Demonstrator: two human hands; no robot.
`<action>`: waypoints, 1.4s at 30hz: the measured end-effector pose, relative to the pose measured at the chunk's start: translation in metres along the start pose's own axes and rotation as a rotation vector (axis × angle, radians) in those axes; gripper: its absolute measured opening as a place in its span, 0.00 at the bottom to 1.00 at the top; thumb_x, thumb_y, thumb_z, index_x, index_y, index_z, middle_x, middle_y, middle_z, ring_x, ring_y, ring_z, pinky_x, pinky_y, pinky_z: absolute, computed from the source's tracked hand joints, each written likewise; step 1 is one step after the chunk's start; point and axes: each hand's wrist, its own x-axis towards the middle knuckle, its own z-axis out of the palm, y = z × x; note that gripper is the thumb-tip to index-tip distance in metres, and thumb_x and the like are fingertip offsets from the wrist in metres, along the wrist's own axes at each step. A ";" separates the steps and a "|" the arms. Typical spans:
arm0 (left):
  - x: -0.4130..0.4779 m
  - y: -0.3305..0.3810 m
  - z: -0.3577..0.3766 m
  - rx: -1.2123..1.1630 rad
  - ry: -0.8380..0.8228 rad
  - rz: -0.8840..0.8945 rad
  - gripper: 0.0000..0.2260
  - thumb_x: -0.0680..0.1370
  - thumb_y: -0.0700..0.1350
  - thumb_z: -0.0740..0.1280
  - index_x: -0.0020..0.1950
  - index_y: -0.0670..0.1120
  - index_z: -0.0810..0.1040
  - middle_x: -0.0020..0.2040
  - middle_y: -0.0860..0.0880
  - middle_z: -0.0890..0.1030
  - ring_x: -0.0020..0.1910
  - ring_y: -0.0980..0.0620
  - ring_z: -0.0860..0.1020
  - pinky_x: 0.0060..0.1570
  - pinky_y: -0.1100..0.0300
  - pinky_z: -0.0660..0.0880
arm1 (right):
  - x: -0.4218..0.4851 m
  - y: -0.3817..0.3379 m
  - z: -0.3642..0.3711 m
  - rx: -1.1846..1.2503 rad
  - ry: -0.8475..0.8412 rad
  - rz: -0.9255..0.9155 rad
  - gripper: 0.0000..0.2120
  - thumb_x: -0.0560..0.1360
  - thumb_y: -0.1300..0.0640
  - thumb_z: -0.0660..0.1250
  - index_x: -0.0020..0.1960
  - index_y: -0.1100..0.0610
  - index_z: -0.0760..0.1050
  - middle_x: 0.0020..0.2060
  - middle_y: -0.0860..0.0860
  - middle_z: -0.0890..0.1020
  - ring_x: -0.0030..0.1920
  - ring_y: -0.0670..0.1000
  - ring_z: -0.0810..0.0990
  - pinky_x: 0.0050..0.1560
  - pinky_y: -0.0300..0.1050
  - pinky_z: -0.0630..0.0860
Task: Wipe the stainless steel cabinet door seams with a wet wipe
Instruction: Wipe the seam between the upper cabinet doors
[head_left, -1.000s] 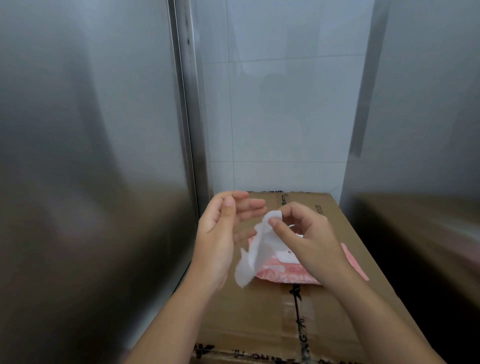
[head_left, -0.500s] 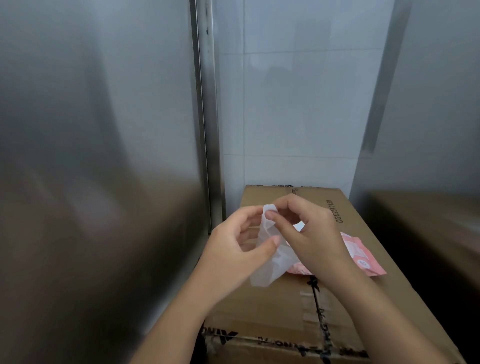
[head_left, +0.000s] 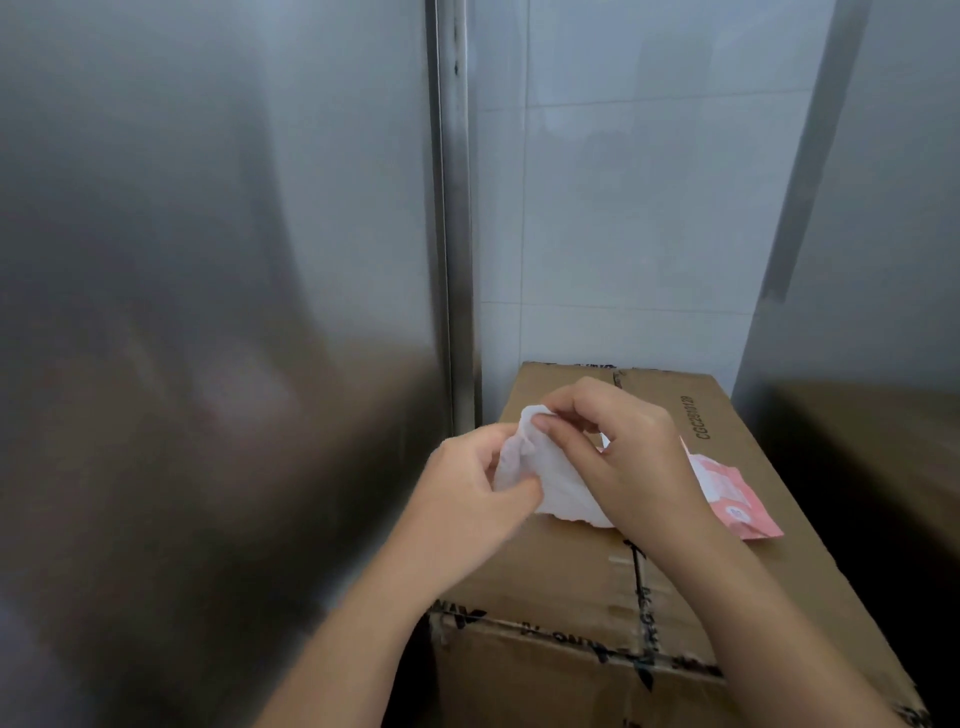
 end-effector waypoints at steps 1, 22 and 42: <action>-0.003 0.000 -0.001 -0.003 0.008 -0.016 0.07 0.70 0.42 0.61 0.38 0.43 0.79 0.32 0.40 0.77 0.30 0.44 0.72 0.31 0.56 0.69 | 0.000 0.000 -0.002 0.007 -0.006 -0.019 0.03 0.72 0.60 0.66 0.40 0.56 0.78 0.35 0.41 0.75 0.37 0.38 0.72 0.39 0.28 0.67; -0.108 0.026 0.000 -0.537 0.476 -0.306 0.11 0.78 0.34 0.60 0.53 0.41 0.81 0.50 0.39 0.82 0.49 0.43 0.81 0.43 0.56 0.78 | -0.057 -0.038 0.010 0.535 -0.398 -0.216 0.07 0.73 0.53 0.67 0.48 0.55 0.81 0.44 0.45 0.79 0.47 0.45 0.77 0.44 0.43 0.76; -0.242 0.091 -0.028 -0.473 0.802 -0.123 0.15 0.77 0.43 0.59 0.58 0.39 0.79 0.57 0.38 0.79 0.57 0.42 0.78 0.50 0.53 0.78 | -0.090 -0.160 0.047 0.844 -0.496 -0.240 0.17 0.64 0.45 0.72 0.47 0.41 0.68 0.48 0.38 0.70 0.51 0.38 0.72 0.43 0.23 0.70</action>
